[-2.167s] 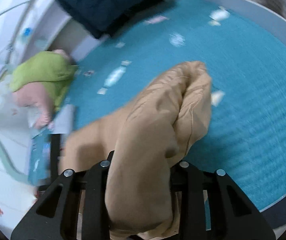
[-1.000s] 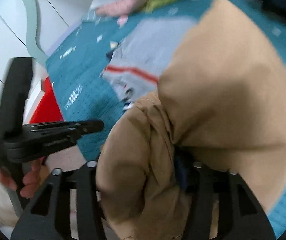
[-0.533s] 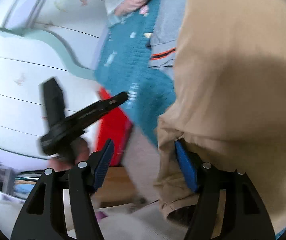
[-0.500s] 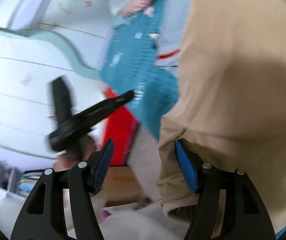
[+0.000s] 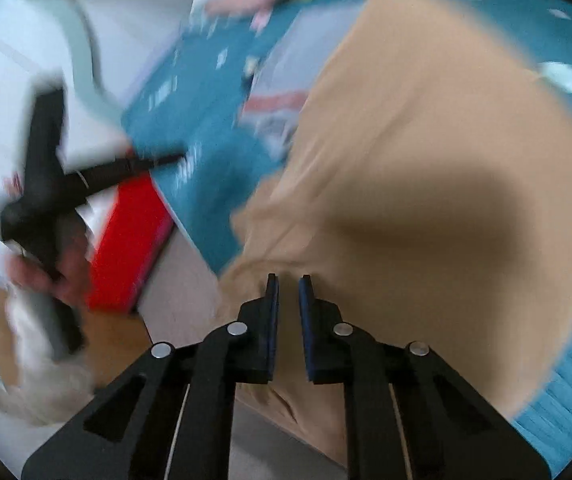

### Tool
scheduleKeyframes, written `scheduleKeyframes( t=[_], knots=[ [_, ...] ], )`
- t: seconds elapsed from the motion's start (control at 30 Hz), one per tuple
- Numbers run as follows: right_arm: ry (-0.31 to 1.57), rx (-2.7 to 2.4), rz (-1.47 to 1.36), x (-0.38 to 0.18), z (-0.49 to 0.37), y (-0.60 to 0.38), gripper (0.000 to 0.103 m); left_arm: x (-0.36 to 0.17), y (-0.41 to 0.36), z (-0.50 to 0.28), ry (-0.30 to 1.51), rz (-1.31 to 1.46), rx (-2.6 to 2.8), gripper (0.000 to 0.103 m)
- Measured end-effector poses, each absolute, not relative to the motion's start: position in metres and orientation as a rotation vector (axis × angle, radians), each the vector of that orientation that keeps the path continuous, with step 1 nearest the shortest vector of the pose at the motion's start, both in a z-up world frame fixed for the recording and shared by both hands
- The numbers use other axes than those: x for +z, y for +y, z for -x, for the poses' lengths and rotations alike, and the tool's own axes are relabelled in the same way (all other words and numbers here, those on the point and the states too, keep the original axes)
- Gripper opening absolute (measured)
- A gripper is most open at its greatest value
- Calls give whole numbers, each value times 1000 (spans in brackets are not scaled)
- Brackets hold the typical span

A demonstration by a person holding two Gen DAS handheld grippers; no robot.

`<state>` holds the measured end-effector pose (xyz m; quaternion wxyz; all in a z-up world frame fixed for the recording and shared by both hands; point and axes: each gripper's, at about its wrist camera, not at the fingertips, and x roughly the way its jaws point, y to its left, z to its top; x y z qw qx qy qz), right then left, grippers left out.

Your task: Fold large clothes

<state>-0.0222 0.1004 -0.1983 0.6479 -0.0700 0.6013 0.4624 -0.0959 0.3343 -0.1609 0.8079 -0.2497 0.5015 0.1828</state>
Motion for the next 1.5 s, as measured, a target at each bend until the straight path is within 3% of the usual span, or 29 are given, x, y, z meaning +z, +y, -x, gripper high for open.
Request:
scheduleKeyframes(
  t=[0.13, 0.2, 0.33, 0.5, 0.6, 0.73, 0.83, 0.9, 0.97, 1.07, 1.3, 1.4, 1.5],
  knots=[
    [1453, 1051, 83, -241, 5, 138, 4, -163, 337, 95, 1081, 536, 408, 15],
    [1460, 1051, 69, -236, 2, 140, 4, -162, 335, 91, 1083, 521, 406, 15],
    [1376, 1074, 21, -196, 0, 119, 7, -149, 313, 75, 1053, 469, 327, 15],
    [1127, 880, -65, -129, -24, 52, 7, -125, 265, 36, 997, 410, 151, 15],
    [1064, 715, -93, -118, -45, 15, 7, -115, 226, 9, 974, 368, -1, 15],
    [1104, 587, -124, -140, -71, 5, 7, -129, 182, -32, 1014, 347, -206, 15],
    [1195, 572, -138, -180, -88, 2, 5, -186, 179, -60, 1165, 343, -144, 15],
    [1256, 562, -153, -213, -96, 11, 4, -239, 198, -67, 1266, 443, -80, 4],
    [1240, 587, -123, -227, -96, 26, 4, -259, 213, -65, 1241, 522, -97, 3],
    [1254, 595, -113, -214, -97, 26, 4, -257, 224, -62, 1223, 576, -122, 3],
    [1142, 593, -122, -172, -107, 1, 10, -184, 196, -78, 1081, 414, -178, 5],
    [1194, 577, -84, -199, -121, 17, 9, -199, 194, -98, 1069, 400, -105, 3],
    [1258, 581, -84, -239, -128, 25, 4, -251, 208, -103, 1133, 493, -60, 2]
  ],
)
